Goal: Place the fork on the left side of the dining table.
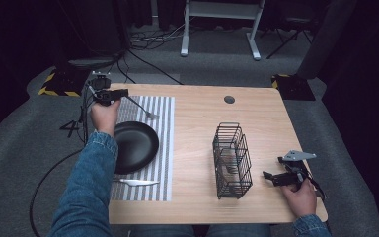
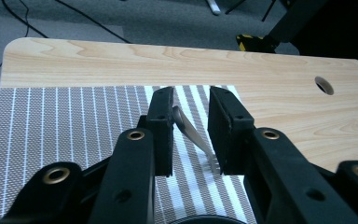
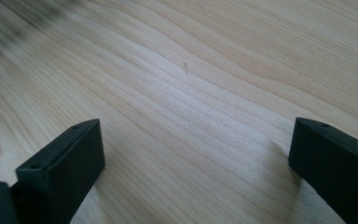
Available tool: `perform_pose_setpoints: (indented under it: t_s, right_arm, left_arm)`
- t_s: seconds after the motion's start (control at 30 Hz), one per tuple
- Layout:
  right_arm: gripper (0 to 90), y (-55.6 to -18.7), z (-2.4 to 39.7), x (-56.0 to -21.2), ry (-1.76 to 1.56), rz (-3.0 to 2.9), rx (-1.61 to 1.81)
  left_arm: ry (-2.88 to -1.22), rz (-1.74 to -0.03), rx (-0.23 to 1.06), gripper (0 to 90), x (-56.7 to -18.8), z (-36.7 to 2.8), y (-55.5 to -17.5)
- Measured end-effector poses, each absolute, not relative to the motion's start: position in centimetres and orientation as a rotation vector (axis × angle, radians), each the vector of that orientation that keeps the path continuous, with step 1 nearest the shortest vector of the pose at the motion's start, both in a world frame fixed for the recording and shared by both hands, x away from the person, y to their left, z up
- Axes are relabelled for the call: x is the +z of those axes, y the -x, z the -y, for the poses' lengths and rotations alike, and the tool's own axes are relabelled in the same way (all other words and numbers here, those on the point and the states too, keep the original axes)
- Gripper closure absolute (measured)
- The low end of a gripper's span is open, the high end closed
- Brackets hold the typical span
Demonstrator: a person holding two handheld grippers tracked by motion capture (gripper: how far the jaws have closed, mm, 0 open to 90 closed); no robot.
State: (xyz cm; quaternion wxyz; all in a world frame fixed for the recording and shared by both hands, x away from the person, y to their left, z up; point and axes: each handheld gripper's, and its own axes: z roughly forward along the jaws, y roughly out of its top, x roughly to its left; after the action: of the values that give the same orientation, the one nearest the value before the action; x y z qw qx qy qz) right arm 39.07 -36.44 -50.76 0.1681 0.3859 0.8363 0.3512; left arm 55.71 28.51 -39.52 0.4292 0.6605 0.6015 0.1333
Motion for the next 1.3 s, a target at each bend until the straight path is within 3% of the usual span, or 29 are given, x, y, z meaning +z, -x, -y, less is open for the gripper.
perform_pose_setpoints:
  t_s: [0.57,1.3]
  right_arm:
    - [3.5,-39.0,36.4,-50.8,-1.1,-2.377,0.998]
    - [3.5,-39.0,36.4,-50.8,-1.1,-2.377,0.998]
  left_arm:
    - [-1.648,-1.575,0.324,59.7,-40.7,-29.8,-56.5]
    - [-1.627,-1.663,0.269,55.6,-43.2,-31.7,-57.2]
